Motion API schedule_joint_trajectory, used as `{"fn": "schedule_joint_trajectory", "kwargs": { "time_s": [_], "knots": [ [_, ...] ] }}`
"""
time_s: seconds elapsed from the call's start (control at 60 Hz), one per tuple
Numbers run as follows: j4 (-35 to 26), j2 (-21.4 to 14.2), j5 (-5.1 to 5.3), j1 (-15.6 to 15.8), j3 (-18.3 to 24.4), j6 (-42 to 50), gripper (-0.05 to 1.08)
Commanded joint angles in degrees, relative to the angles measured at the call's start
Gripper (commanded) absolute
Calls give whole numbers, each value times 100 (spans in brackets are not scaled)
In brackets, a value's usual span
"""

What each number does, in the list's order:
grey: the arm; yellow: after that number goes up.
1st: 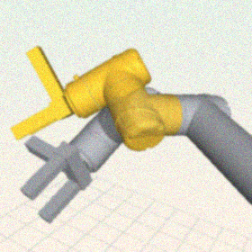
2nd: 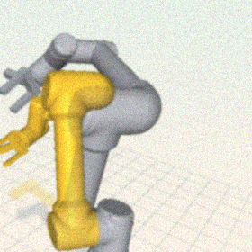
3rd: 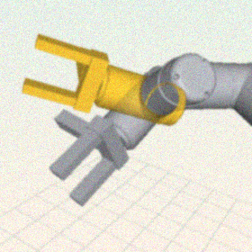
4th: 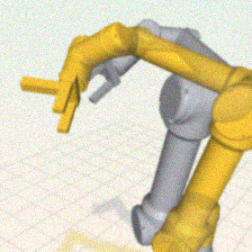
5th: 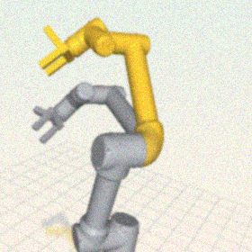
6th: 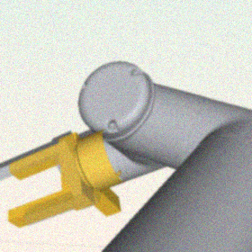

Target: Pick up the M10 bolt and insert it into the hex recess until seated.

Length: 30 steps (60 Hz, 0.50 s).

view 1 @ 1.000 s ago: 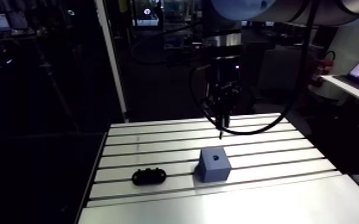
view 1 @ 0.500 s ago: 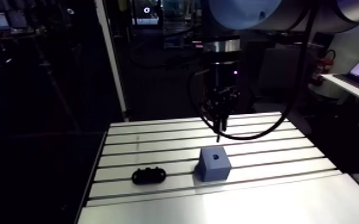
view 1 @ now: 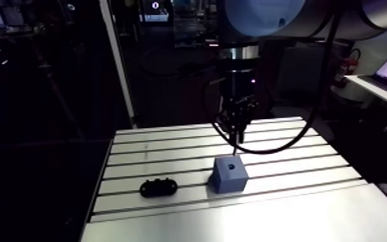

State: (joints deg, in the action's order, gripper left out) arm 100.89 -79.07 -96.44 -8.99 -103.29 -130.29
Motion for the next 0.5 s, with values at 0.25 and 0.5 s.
{"fn": "schedule_joint_trajectory", "kwargs": {
  "time_s": [0.25,0.5],
  "knots": [
    [155,37,16,-15,-99,14,108],
    [164,37,7,2,-186,49,108]
  ]
}}
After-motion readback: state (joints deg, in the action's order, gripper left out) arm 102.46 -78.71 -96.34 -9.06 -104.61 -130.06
